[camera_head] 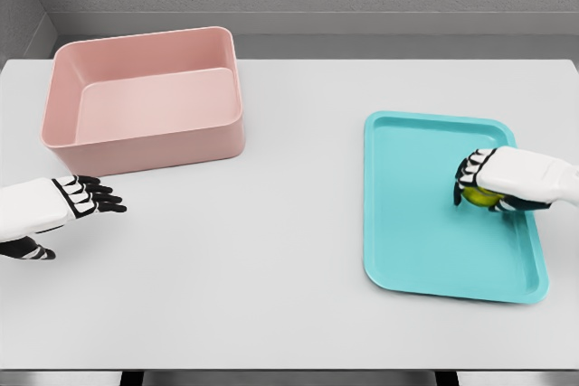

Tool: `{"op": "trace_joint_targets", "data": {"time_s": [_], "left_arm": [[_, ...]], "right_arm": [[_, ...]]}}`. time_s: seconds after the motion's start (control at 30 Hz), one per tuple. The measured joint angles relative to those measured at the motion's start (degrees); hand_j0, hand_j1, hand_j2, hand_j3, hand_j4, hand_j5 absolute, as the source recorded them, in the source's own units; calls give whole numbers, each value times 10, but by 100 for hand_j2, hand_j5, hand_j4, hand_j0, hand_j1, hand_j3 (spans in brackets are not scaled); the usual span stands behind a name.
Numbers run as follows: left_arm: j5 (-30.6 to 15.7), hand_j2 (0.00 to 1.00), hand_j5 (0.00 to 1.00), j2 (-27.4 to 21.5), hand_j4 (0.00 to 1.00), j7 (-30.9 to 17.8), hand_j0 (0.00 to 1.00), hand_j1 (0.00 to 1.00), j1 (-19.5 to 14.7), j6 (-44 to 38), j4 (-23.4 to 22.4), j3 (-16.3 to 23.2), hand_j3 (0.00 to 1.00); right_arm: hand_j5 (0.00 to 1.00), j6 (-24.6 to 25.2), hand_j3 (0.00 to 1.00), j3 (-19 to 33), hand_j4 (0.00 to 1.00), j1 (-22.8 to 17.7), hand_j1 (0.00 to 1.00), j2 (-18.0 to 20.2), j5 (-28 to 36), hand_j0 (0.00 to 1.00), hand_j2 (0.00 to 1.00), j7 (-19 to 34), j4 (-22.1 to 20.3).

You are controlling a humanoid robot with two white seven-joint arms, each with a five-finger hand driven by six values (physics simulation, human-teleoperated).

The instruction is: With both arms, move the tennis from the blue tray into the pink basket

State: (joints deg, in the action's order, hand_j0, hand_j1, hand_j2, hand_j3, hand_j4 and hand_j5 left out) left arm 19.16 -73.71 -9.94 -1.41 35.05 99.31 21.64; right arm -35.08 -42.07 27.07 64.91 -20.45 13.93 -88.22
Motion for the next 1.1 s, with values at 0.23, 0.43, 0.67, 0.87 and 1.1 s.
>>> {"op": "trace_joint_targets", "data": {"time_s": [0.23,0.43,0.67,0.87,1.1], "left_arm": [[0,100,100,1,100,0,100,100,0,0,0,0,100],[2,100,100,2,100,0,100,100,0,0,0,0,100],[4,100,100,8,100,0,100,100,0,0,0,0,100],[4,100,100,10,100,0,100,100,-1,0,0,0,100],[4,100,100,11,100,0,100,100,-4,0,0,0,100]], "right_arm": [[47,0,47,8,47,5,47,-1,0,47,47,1,-21],[46,0,46,8,46,11,46,-7,-1,46,46,1,-44],[43,0,43,7,43,25,43,-18,-3,43,43,10,-73],[43,0,43,6,43,33,43,-42,-4,43,43,33,-86],[43,0,43,6,43,43,43,-55,-7,43,43,38,-108]]}}
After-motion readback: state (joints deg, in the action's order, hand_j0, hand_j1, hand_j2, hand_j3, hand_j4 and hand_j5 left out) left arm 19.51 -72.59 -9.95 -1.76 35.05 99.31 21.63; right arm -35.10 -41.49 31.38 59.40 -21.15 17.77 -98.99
